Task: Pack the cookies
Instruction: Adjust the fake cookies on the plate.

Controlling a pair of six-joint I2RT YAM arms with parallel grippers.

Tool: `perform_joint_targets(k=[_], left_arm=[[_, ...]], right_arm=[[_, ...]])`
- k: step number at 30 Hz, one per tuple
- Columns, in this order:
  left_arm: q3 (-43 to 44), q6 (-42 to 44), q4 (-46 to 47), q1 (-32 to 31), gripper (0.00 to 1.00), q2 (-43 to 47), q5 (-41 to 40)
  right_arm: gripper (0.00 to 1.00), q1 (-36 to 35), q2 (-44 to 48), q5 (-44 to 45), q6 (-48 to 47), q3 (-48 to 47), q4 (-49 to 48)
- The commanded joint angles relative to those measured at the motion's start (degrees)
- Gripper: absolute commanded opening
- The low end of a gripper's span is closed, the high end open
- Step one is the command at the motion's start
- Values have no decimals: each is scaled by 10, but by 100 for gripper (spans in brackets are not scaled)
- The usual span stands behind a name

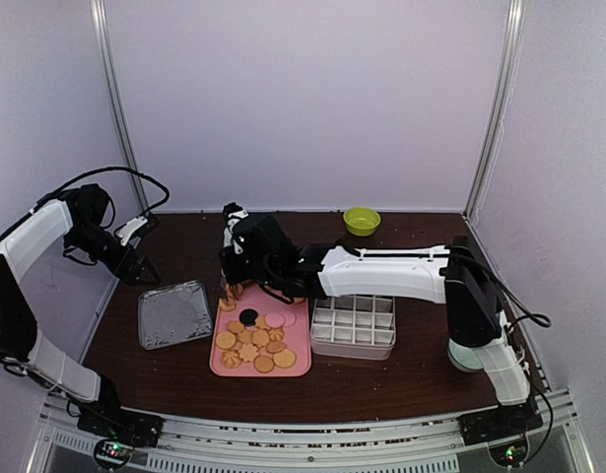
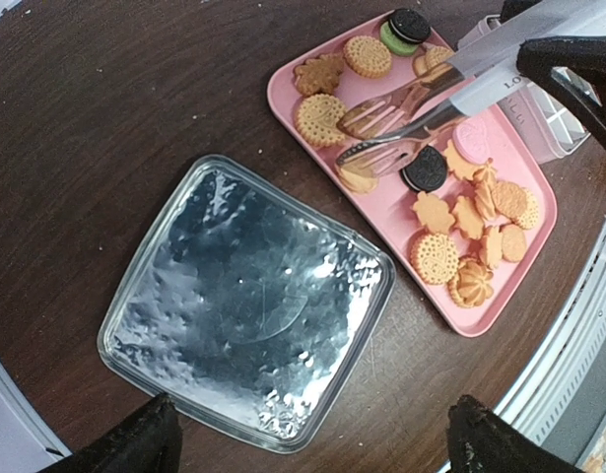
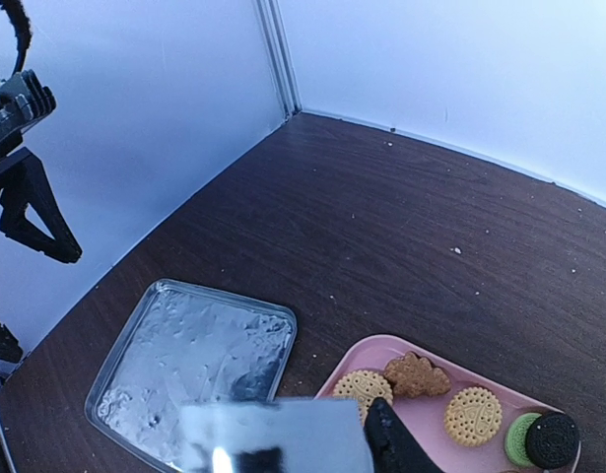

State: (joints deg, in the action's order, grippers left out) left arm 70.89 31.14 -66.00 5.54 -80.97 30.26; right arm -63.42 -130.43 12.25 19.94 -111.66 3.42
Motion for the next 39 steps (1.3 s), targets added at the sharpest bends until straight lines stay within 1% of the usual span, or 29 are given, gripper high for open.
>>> perform_joint_targets(k=[1, 5, 8, 16, 21, 24, 27, 34, 39], left_arm=[[0, 11, -4, 3, 96, 5, 11], [0, 11, -5, 3, 96, 5, 15], [-1, 11, -7, 3, 96, 6, 16], [9, 3, -18, 3, 95, 7, 15], [7, 0, -19, 3, 95, 16, 19], [6, 0, -19, 3, 95, 16, 23], [4, 3, -19, 3, 94, 18, 25], [0, 6, -19, 3, 94, 19, 31], [0, 6, -19, 3, 94, 18, 31]], right_arm=[[35, -2, -15, -16, 10, -20, 0], [35, -2, -17, -19, 9, -15, 8], [34, -2, 4, -16, 7, 20, 2], [32, -2, 103, 65, -30, 148, -19], [31, -4, 130, 85, -53, 163, 4], [31, -6, 134, 83, -56, 154, 5], [31, -17, 123, 85, -57, 120, 13], [32, -37, 79, 86, -58, 29, 20], [32, -37, 42, 75, -52, -10, 31]])
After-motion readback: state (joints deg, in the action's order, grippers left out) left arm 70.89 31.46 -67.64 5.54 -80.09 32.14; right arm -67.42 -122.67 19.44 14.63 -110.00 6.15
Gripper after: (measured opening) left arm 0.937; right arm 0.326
